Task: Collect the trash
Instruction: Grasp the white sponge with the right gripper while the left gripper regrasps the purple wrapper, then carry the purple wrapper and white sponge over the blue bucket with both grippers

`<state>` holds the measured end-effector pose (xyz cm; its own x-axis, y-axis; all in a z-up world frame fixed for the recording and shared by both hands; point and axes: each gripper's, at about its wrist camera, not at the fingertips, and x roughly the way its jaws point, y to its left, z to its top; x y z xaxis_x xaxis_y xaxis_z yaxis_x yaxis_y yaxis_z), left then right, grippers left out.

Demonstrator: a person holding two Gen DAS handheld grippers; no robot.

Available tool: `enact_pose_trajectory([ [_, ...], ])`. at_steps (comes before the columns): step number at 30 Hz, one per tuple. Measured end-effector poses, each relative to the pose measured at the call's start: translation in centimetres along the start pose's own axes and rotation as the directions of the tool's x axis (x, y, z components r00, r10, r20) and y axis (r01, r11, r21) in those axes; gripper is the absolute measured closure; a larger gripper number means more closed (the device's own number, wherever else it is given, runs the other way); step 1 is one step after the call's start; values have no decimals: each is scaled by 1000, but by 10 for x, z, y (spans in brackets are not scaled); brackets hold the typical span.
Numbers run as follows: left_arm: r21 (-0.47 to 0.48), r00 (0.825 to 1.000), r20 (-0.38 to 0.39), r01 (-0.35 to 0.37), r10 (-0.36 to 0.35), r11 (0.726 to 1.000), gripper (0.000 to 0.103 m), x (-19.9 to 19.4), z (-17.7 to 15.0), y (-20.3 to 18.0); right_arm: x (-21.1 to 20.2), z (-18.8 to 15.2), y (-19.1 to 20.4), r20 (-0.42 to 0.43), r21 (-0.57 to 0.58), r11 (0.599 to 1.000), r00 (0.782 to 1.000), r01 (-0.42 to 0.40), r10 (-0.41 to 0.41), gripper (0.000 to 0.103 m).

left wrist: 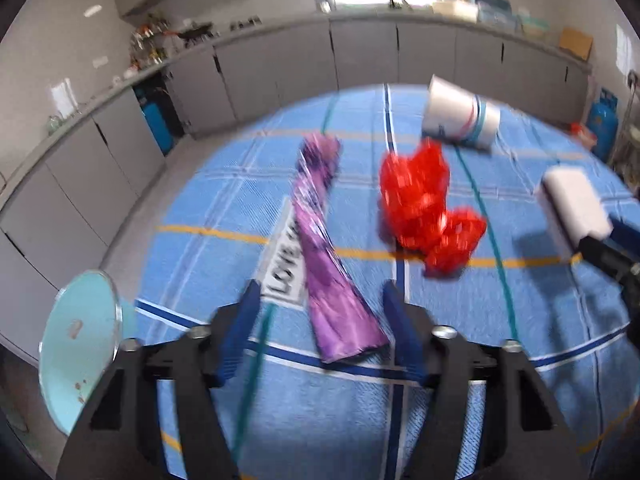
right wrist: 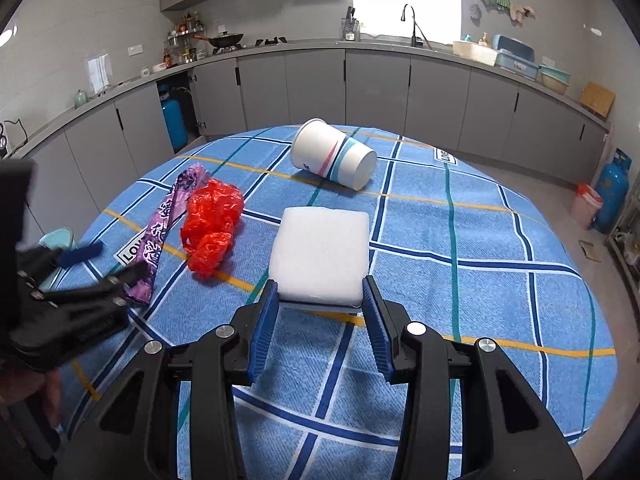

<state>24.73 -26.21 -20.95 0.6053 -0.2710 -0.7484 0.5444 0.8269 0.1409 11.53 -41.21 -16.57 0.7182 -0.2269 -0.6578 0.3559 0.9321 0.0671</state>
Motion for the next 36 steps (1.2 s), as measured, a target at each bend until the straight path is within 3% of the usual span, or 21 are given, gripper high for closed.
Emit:
enact_pose_trajectory([
  [1,3,1000,-27,9,-9,1000,68,6,-1,-1,0,-1,0,1,1,1000,1000,-2,2,60],
  [2,6,999,-32,23,-23,1000,77,7,-1,-1,0,-1,-1,2,1,1000,1000,-4,4,60],
  [5,28,1000,-13,14,-14,1000,89,3,-3,-1,-1,-1,-1,6,5,1000,1000,-9,9,60],
  [12,-2,997,68,-30,30,1000,94,-28,-10,18,-8,2,7,34,-4,1000,999,-29,29,61],
  [21,-76,984,146,-90,101,993,94,-66,-13,61,-20,16,52,83,-71,993,991,-97,103,61],
  [36,-187,954,166,-218,250,958,94,-100,-38,136,-22,35,136,113,-191,954,961,-229,253,61],
])
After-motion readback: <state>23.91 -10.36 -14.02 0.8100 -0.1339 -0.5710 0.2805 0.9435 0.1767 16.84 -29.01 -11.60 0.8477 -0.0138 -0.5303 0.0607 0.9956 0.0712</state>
